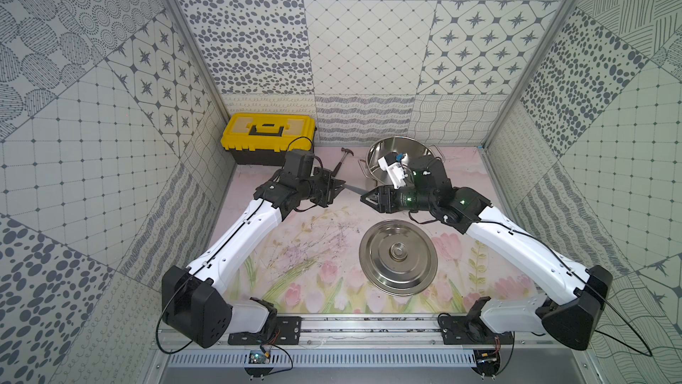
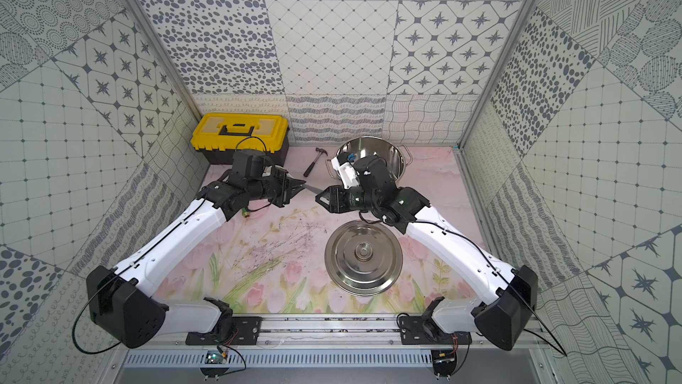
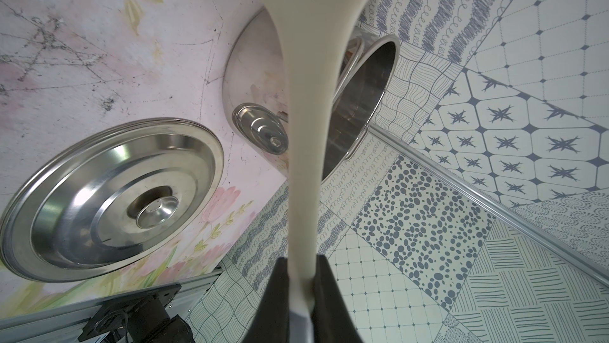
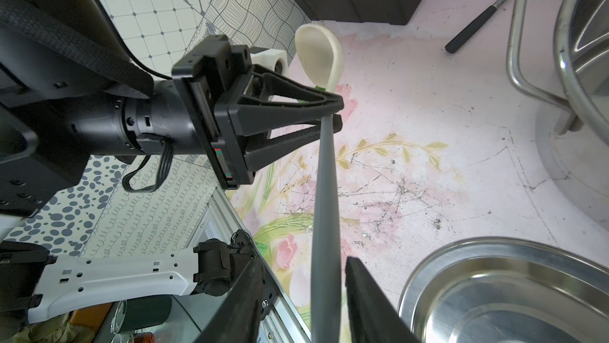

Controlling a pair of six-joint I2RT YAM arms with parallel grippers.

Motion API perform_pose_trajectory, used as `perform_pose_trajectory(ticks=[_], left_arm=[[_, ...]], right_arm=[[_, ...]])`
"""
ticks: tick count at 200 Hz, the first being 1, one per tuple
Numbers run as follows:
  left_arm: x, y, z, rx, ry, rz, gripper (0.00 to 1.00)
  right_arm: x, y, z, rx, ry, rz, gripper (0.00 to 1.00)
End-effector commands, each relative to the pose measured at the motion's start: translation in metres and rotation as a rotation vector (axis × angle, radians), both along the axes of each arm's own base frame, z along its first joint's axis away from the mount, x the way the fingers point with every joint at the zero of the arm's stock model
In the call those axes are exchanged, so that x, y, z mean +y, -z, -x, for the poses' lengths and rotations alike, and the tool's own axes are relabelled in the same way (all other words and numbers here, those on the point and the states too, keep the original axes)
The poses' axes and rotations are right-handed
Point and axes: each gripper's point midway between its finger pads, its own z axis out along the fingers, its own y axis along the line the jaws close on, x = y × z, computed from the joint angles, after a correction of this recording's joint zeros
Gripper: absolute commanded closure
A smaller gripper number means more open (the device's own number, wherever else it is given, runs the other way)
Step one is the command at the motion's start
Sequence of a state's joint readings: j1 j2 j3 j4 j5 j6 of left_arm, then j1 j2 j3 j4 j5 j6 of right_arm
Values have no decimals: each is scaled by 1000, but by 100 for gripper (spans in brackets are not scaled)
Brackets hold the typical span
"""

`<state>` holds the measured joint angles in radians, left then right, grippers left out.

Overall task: Stir the soup with a spoon
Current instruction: Pick up the spoon from the center of the board.

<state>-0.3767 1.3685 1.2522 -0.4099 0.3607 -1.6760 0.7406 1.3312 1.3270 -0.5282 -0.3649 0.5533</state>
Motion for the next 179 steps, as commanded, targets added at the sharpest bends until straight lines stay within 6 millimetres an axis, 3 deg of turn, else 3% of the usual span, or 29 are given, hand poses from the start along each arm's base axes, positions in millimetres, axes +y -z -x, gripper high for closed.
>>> perform_pose_trajectory(ticks=[1, 103, 170, 179], left_arm=[[-6, -17, -5, -54, 17, 52, 100], [-7, -11, -1, -31, 24, 62, 100], [-9, -10, 0, -29, 34, 70, 100], [-10, -11, 0, -29, 37, 74, 100]], right_arm=[[3, -13, -6, -32, 20, -26, 55], [4, -11, -12, -43, 34, -11, 71], [4, -11, -11, -37, 31, -14, 100], [3, -11, -10, -34, 34, -15, 100]])
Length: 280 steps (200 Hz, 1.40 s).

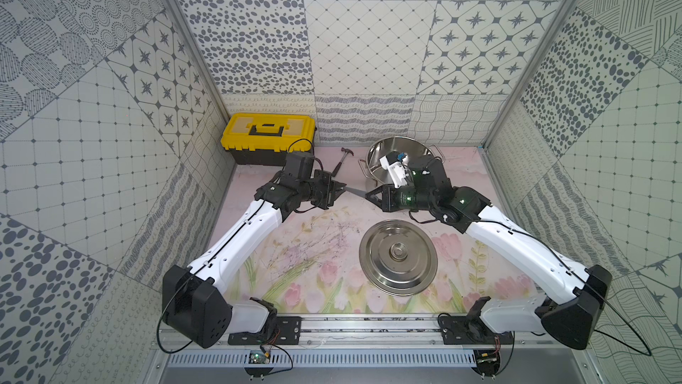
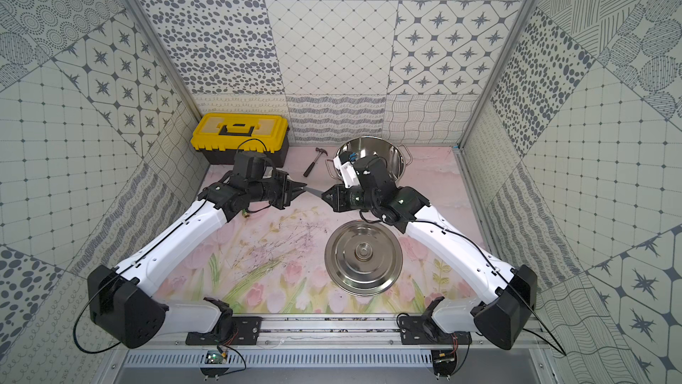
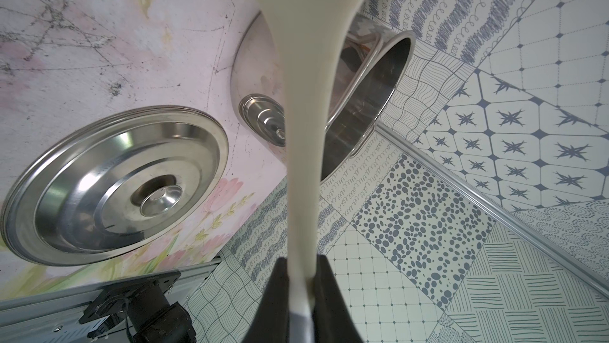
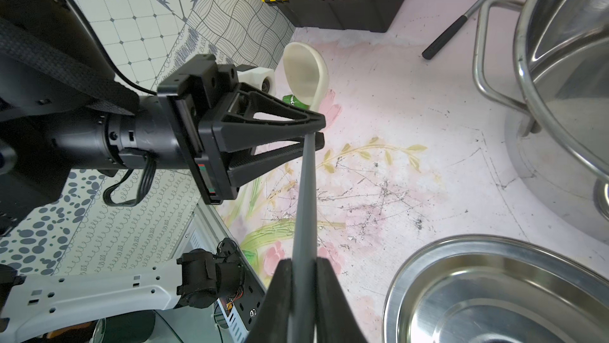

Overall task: Stir the soup with a spoon
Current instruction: Pick up the spoon from the center of the board.

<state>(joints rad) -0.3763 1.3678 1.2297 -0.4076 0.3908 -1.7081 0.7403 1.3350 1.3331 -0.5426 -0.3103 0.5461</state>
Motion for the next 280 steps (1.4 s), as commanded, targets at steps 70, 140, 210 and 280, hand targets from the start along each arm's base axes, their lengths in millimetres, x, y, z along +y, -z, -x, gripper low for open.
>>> perform_pose_trajectory(ticks=[70, 140, 210, 280], left_arm=[[-8, -21, -7, -73, 28, 59, 100], [-8, -17, -9, -67, 16, 57, 100], [-6, -16, -11, -60, -1, 65, 100], [-6, -14, -11, -45, -21, 98, 100]], right_arm=[[6, -8, 2, -17, 16, -45, 79], [0, -20, -2, -62, 42, -49, 51], [-10, -24, -7, -57, 67, -71, 48], [2, -17, -5, -9, 7, -90, 57]])
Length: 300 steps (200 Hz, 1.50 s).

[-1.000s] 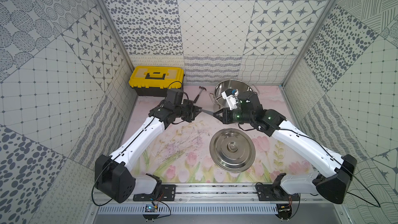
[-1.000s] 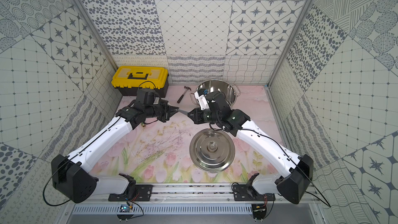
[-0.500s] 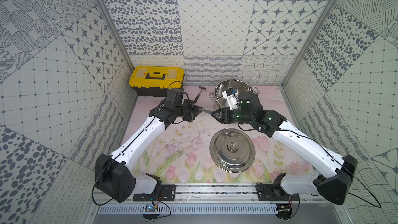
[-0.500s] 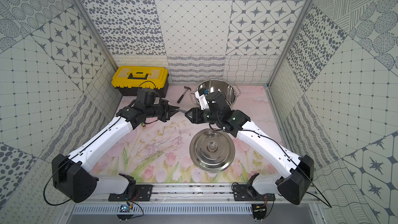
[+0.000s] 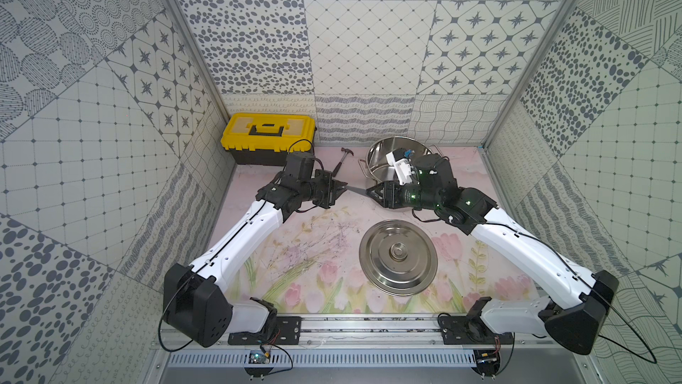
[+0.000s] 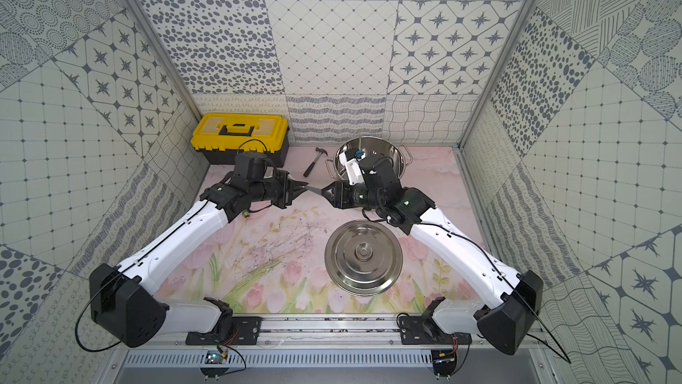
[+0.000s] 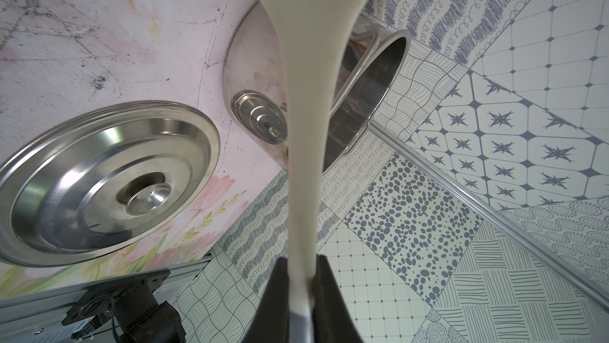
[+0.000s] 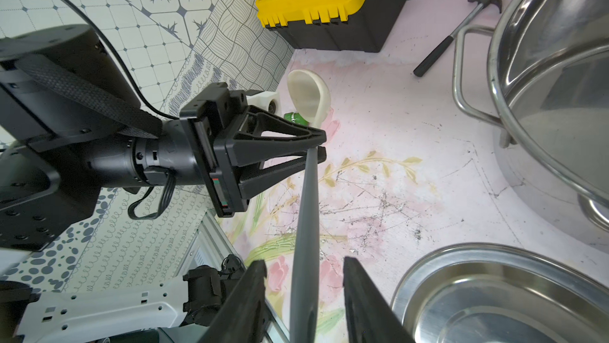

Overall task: Stir the soup with a spoon
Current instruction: Pick up the spoon from the center of the board.

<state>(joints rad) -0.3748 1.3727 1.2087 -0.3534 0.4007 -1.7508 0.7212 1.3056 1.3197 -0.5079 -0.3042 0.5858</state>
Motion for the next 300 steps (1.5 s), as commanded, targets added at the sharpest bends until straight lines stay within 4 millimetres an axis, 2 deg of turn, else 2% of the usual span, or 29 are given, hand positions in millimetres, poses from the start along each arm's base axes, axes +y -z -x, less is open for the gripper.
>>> perform_pose_trajectory(ticks=[1, 39, 95, 197, 229, 277, 300], left_arm=[[-3, -15, -6, -49, -6, 60, 100], [-4, -13, -5, -36, -15, 80, 100], [-4, -11, -4, -27, -21, 93, 100], [0, -11, 1, -27, -29, 90, 100], [0, -12, 1, -30, -31, 92, 100], [0, -14, 2, -33, -27, 93, 100], [0, -13, 3, -30, -25, 92, 100]], right_arm=[[10, -5, 0, -3, -37, -44, 57], [13, -5, 1, 1, -54, -52, 58], [14, -6, -1, -5, -49, -55, 65], [16, 6, -2, 31, -48, -45, 66], [18, 10, -2, 45, -55, -42, 70], [18, 16, -1, 61, -54, -37, 71], [18, 18, -2, 70, -54, -36, 75]])
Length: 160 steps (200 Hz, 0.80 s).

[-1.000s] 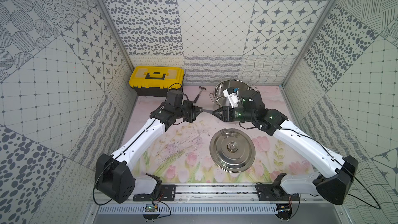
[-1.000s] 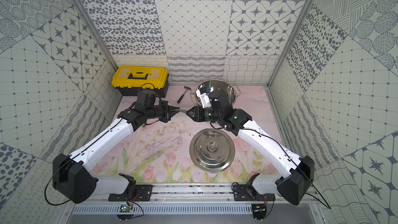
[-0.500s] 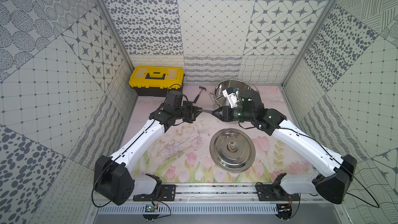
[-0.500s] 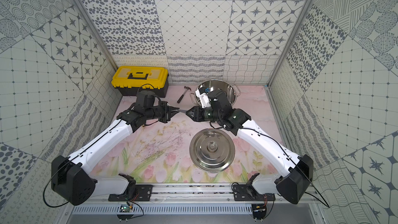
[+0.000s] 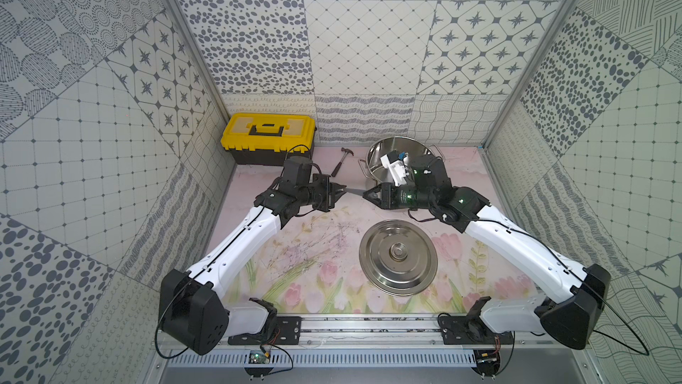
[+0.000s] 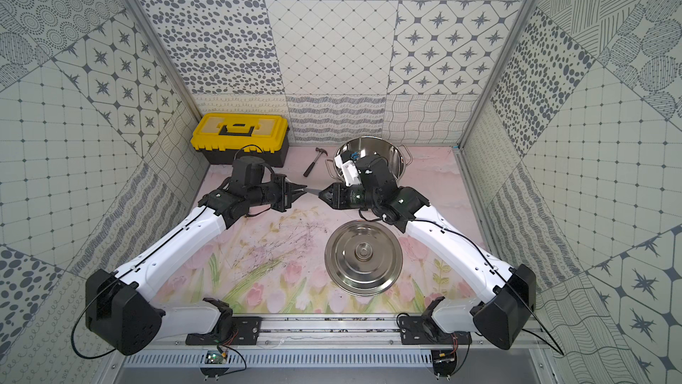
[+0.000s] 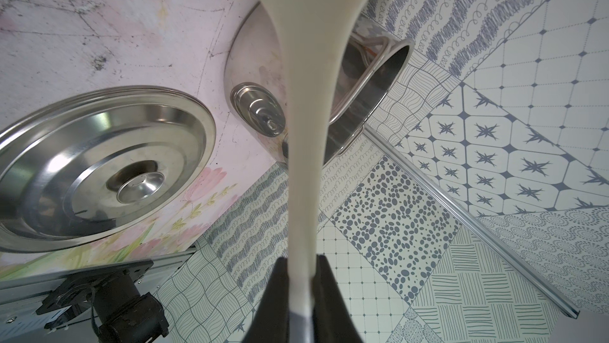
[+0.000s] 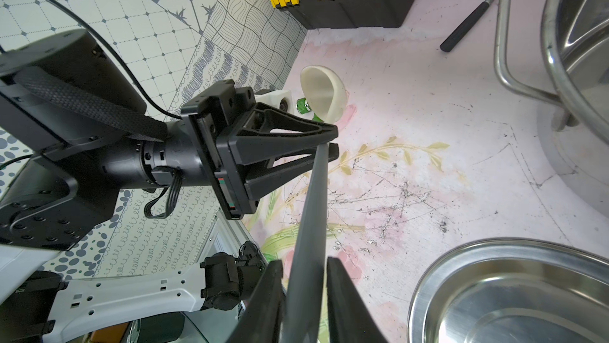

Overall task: Stir the soup with a spoon
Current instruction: Pick up the spoon from the center of the board.

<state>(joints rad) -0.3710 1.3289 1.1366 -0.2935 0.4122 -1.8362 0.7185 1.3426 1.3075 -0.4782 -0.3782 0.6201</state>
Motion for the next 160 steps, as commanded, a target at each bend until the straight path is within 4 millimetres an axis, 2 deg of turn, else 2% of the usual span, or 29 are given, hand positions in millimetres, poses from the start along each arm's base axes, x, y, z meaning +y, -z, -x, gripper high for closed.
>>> perform_pose_trajectory(ticks=[1, 53, 67, 74, 89, 96, 100, 110, 121, 148, 160], left_arm=[[-3, -16, -4, -62, 11, 28, 100], [-2, -14, -2, -56, 16, 22, 100], [-2, -15, -1, -60, 19, 21, 100], [-2, -16, -2, -61, 19, 19, 92], [-2, -24, -2, -78, 32, 5, 64], [-1, -31, -4, -95, 39, -7, 50], [-2, -34, -4, -100, 46, -16, 39], [0, -49, -5, -137, 63, -46, 18], [4, -71, -9, -189, 78, -79, 2], [16, -124, -10, -320, 114, -198, 1], [21, -141, -7, -364, 132, -247, 0]], right_arm=[[6, 7, -3, 5, -8, -9, 75], [7, 0, -6, -7, -3, -19, 99], [7, -3, -7, -18, 1, -20, 100], [6, -7, -7, -30, 5, -21, 100], [3, -19, -10, -80, 16, -21, 100], [-1, -26, -12, -111, 28, -14, 100], [-3, -32, -13, -132, 34, -8, 100], [-10, -42, -18, -182, 56, 19, 100], [-20, -55, -24, -240, 80, 56, 100], [-55, -82, -49, -365, 176, 196, 100], [-75, -95, -59, -427, 227, 266, 100]])
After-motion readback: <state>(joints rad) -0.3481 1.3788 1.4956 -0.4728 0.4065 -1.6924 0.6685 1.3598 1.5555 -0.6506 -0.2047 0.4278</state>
